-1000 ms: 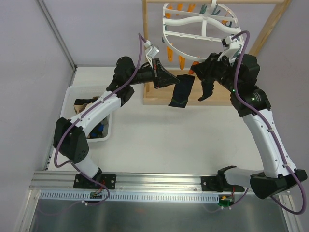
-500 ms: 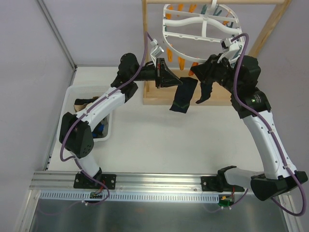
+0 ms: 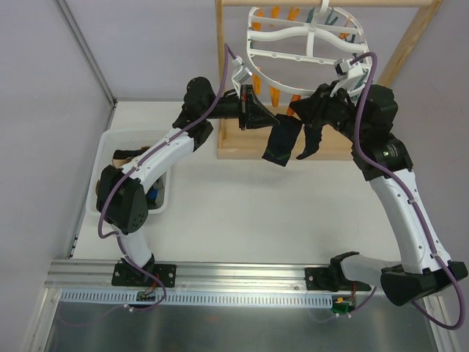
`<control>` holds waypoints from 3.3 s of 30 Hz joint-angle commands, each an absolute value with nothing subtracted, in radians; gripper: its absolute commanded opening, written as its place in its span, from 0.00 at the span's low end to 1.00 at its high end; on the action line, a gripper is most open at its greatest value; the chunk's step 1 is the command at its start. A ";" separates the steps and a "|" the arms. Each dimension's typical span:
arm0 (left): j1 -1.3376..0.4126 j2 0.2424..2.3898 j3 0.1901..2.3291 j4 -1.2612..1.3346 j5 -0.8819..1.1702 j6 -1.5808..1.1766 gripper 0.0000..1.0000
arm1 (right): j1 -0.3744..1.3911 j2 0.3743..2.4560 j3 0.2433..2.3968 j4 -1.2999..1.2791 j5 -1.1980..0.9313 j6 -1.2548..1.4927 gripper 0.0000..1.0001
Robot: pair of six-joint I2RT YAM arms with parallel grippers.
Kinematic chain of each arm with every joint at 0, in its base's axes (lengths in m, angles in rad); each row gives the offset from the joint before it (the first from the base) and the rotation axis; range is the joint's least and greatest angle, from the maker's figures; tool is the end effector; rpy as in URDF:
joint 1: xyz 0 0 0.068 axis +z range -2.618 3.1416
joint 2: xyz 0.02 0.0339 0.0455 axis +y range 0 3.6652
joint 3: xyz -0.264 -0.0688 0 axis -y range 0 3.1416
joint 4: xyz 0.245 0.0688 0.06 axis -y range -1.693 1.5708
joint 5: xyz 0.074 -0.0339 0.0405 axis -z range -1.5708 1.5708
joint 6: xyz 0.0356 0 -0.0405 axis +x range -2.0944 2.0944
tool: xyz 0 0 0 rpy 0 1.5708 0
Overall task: Clip the socks to the hanger
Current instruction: Clamp the sock onto the hanger.
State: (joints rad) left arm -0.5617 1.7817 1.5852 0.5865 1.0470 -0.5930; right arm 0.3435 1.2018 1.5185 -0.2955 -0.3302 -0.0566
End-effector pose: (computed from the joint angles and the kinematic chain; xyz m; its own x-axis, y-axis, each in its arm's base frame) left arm 0.3324 -0.2456 0.4176 -0.2609 -0.1661 -0.9510 0.9629 -0.1159 -0.2439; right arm 0.2283 0.0939 0.4953 0.0552 -0.0371 -0.9978 -0.6217 0.7807 -0.0634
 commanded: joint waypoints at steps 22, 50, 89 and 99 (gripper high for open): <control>-0.543 1.798 1.658 0.658 1.120 -0.600 0.00 | 0.344 1.172 1.505 -0.273 -0.454 -0.127 0.01; -0.522 1.839 1.755 0.767 1.120 -0.729 0.00 | 0.342 1.164 1.485 -0.295 -0.471 -0.167 0.01; -0.520 1.786 1.598 0.638 0.962 -0.552 0.07 | 0.341 1.011 1.525 -0.577 -0.094 -0.012 0.99; -0.522 1.599 1.482 0.421 0.763 -0.355 0.71 | 0.342 0.865 1.396 -0.632 -0.023 -0.018 0.97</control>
